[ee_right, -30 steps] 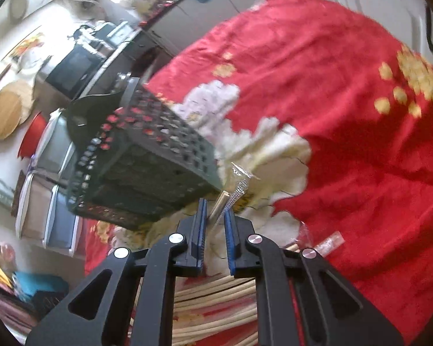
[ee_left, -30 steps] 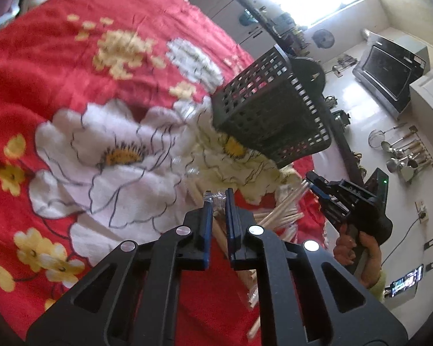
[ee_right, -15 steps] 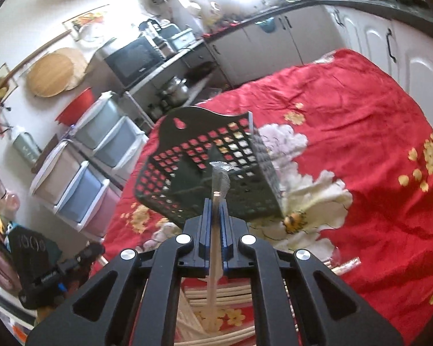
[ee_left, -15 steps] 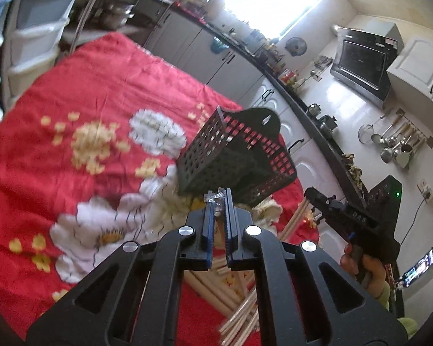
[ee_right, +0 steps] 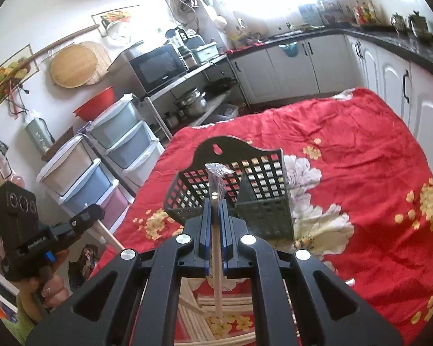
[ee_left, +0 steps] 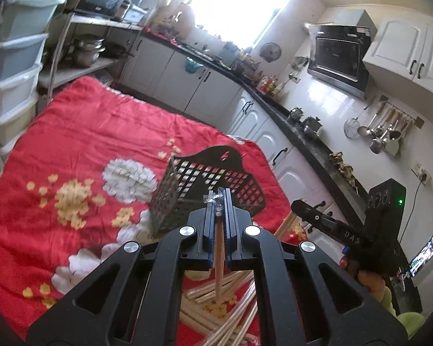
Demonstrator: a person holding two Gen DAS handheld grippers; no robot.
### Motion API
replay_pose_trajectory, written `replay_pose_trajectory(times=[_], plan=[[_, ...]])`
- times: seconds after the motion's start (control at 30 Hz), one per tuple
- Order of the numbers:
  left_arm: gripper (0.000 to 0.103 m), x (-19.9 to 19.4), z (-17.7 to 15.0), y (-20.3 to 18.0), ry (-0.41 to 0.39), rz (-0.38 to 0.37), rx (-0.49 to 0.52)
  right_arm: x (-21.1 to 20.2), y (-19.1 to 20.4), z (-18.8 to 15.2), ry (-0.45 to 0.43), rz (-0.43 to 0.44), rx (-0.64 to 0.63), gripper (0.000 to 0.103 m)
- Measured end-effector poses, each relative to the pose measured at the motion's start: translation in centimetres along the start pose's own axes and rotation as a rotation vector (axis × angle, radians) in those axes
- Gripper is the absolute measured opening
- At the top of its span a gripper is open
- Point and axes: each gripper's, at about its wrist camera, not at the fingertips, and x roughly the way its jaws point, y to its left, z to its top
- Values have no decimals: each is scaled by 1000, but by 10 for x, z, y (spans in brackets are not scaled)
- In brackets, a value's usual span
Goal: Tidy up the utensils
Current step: 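Lift the held chopsticks upright with both tools and carry them over the caddy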
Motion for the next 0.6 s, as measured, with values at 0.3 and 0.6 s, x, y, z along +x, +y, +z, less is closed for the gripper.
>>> replay_pose_trajectory(times=[0.3, 0.6], plan=[[2, -5, 30, -36, -75, -15, 98, -21, 18, 25, -87, -4, -77, 6], [2, -14, 66, -65, -170, 6, 187, -36, 28, 52, -173, -15, -121, 6]])
